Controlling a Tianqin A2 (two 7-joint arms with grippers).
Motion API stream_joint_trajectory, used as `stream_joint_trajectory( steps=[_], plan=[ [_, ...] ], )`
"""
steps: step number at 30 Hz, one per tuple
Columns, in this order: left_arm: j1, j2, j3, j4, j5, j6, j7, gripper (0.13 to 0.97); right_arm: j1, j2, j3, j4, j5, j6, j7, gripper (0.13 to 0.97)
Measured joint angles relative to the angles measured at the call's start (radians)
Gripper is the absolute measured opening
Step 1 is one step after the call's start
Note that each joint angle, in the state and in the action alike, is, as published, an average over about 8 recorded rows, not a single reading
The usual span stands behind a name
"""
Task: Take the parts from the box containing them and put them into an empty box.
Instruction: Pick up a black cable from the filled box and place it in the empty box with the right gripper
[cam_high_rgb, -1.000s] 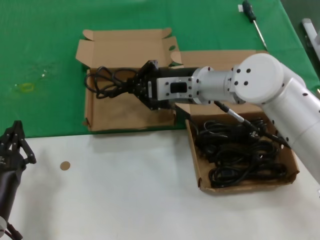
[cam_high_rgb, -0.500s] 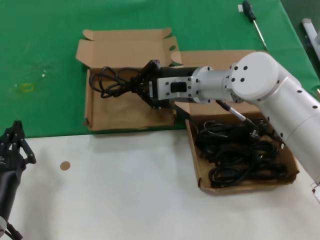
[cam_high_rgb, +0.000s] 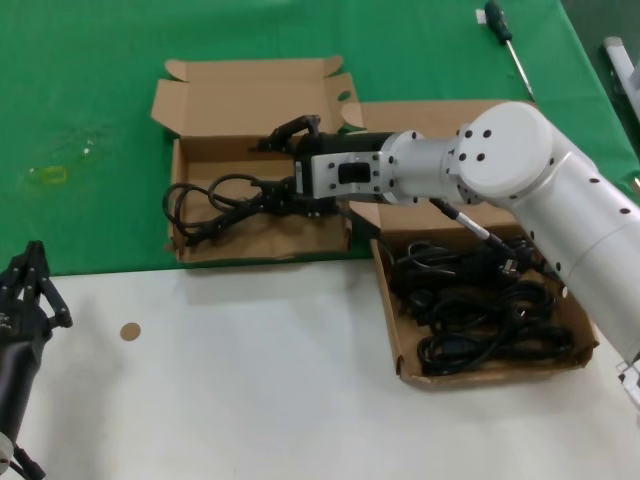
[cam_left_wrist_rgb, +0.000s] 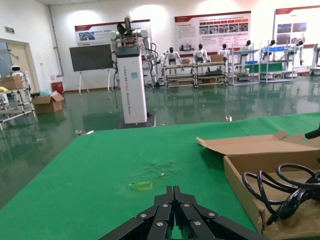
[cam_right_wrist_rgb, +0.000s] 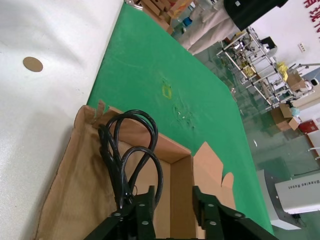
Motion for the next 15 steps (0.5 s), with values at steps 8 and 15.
stream_joint_trajectory(
  steps=[8,15],
  plan=[
    [0.000,0.000,0.000,0.000,0.000,0.000,0.000,0.152,0.002,0.003,0.003,-0.003,0.007,-0.001,-0.010,0.360],
    [0.000,0.000,0.000,0.000,0.000,0.000,0.000,0.152,-0.009,0.027,0.012,0.036,0.014,-0.009,0.005,0.506]
  ],
)
